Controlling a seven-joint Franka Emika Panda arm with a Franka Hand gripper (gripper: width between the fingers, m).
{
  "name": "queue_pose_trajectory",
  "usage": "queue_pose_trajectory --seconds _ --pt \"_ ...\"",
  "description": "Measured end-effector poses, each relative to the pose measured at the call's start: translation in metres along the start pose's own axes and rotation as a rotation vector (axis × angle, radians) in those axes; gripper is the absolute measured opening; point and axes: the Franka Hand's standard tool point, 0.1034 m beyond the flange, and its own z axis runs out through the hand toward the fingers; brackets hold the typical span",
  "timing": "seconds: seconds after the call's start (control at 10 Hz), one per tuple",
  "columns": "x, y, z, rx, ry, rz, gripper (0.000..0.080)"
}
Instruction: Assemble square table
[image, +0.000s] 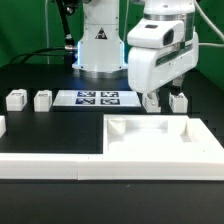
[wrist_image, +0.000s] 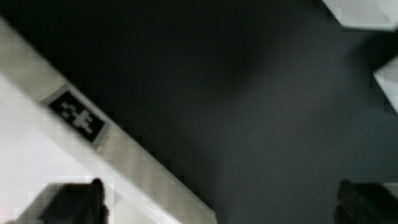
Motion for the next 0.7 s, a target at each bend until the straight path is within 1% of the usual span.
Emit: queue_pose_trajectory --seconds 0.2,0.3,0.4,0.5,0.6,0.7 --pt "0.0 -0.003 0.001 0.002 -0.001 0.14 0.0648" --pt "0.0 -0.025 0.001 0.004 -0.017 0.358 0.0648" --pt "0.005 -0.039 -0.005 0.001 -0.035 0.448 0.0648" --pt "0.014 -0.06 -0.007 -0.005 -0.035 0.609 0.0648" --pt "0.018 -0.08 0.0 -0.006 -0.048 0.711 0.0648" --pt "0.018 -0.082 0.001 -0.005 -0.064 0.686 0.0648"
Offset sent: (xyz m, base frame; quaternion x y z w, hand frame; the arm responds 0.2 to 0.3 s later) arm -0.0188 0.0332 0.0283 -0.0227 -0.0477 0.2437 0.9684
